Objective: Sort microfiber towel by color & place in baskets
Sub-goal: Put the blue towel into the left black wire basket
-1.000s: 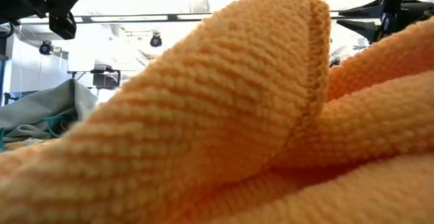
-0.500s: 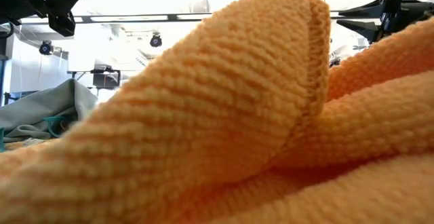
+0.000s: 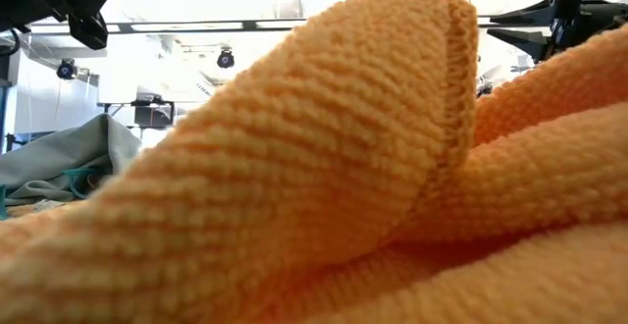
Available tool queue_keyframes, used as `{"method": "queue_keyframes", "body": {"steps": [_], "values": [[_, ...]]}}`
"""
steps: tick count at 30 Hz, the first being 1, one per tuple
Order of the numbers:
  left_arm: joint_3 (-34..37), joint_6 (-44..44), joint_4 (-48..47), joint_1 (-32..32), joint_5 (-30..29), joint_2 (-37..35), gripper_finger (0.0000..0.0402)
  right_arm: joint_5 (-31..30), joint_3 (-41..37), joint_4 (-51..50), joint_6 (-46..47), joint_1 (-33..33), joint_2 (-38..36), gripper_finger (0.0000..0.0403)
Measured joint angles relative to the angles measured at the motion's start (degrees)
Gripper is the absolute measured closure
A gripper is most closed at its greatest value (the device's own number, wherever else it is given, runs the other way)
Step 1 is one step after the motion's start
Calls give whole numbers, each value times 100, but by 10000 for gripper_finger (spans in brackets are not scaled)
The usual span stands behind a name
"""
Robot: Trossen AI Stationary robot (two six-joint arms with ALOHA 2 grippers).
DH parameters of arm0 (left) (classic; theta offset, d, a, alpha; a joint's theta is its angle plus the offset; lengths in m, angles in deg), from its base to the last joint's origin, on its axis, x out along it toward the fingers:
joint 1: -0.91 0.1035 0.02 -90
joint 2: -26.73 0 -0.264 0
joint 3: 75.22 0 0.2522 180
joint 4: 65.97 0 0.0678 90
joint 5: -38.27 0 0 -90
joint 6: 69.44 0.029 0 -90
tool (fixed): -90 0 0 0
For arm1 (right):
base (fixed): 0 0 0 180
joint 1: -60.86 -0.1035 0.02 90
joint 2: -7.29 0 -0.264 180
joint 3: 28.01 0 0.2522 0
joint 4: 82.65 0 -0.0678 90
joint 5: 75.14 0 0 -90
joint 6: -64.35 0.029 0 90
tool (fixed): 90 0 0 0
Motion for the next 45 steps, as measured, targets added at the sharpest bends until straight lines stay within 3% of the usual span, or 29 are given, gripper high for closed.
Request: {"method": "queue_keyframes", "body": {"steps": [45], "values": [[-2, -241, 149, 0, -361, 0, 367, 42, 0, -48, -372, 0, 0, 344]]}}
